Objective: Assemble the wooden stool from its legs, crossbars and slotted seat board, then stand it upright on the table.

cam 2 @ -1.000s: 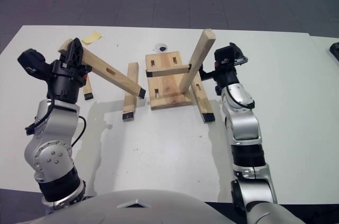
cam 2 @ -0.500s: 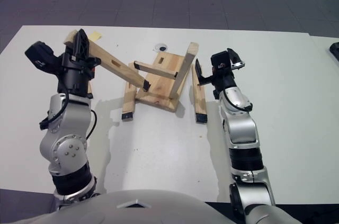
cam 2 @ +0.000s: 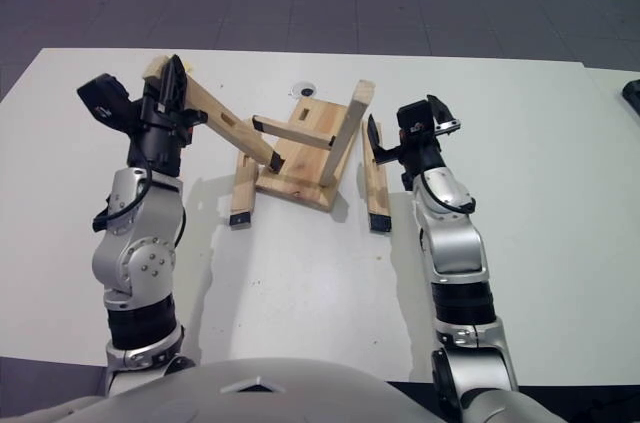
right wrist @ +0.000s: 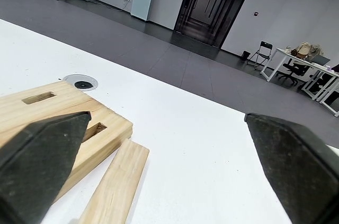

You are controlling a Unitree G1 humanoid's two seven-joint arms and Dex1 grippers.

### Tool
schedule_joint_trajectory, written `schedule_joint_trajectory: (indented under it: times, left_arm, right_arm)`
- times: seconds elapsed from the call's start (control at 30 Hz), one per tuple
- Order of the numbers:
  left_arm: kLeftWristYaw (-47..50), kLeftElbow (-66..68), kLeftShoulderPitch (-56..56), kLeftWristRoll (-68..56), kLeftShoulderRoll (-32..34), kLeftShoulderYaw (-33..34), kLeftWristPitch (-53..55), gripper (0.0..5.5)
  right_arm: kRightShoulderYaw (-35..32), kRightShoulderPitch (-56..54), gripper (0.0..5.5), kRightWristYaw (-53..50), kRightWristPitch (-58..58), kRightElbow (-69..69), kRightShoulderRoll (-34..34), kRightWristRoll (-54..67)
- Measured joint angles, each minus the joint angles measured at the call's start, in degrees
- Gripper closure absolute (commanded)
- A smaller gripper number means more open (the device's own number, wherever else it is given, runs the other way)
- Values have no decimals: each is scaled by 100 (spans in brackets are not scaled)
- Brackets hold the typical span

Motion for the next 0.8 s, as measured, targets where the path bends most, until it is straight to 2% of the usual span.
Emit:
schedule_joint_trajectory:
  times: [0.3,0.6,0.8]
  left_arm:
    - [-139,142,62,13,-61,3,-196,445]
    - [-184,-278,26,-67,251,62,471,445]
    - [-343,-402,8,6,507,-121,701,445]
  right_arm:
    - [-25,36,10,-8,0,0,34,-1]
    - [-140,341,10,-270,2,-131,160,-56]
    - [-226,500,10,-454,-22,-179,299,-140]
